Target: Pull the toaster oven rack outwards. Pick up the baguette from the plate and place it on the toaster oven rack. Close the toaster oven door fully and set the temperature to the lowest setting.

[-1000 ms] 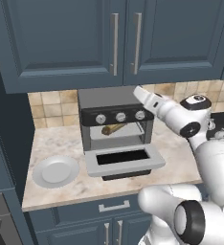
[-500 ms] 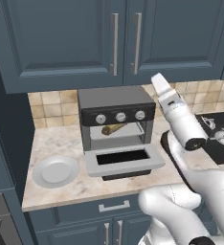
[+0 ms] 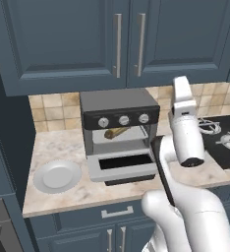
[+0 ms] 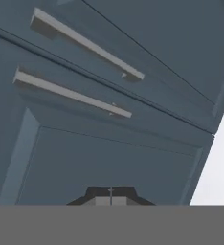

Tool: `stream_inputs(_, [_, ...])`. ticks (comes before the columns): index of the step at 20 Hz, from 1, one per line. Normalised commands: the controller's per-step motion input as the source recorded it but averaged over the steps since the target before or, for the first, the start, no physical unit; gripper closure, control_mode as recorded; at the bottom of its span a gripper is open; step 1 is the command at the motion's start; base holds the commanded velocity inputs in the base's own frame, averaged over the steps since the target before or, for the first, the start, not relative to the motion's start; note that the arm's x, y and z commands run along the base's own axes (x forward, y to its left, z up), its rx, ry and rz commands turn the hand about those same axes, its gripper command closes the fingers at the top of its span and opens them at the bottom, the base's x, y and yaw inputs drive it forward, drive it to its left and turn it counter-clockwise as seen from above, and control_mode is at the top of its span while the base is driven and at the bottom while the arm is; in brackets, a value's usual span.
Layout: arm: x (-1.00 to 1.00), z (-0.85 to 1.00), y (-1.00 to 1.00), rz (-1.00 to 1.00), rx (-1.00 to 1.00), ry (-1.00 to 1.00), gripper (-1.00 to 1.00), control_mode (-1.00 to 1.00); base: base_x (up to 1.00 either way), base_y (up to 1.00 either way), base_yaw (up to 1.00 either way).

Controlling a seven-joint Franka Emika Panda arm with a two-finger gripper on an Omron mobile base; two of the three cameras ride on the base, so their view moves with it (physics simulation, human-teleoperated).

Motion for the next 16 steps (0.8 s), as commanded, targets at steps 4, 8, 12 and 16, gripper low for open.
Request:
stream_inputs(4, [-0.55, 0.14, -0.42, 0.04, 0.18, 0.12, 1.00, -1.00, 0.00, 0.00, 0.00])
stream_inputs(8, [-0.66, 0.26, -0.41, 0.12, 0.15, 0.21, 1.00, -1.00, 0.00, 0.00, 0.00])
stream_inputs(12, [-0.83, 0.39, -0.49, 0.13, 0.18, 0.21, 1.00, -1.00, 0.00, 0.00, 0.00])
stream_inputs(16, [-0.83, 0.43, -0.51, 0.12, 0.20, 0.21, 1.00, -1.00, 0.00, 0.00, 0.00])
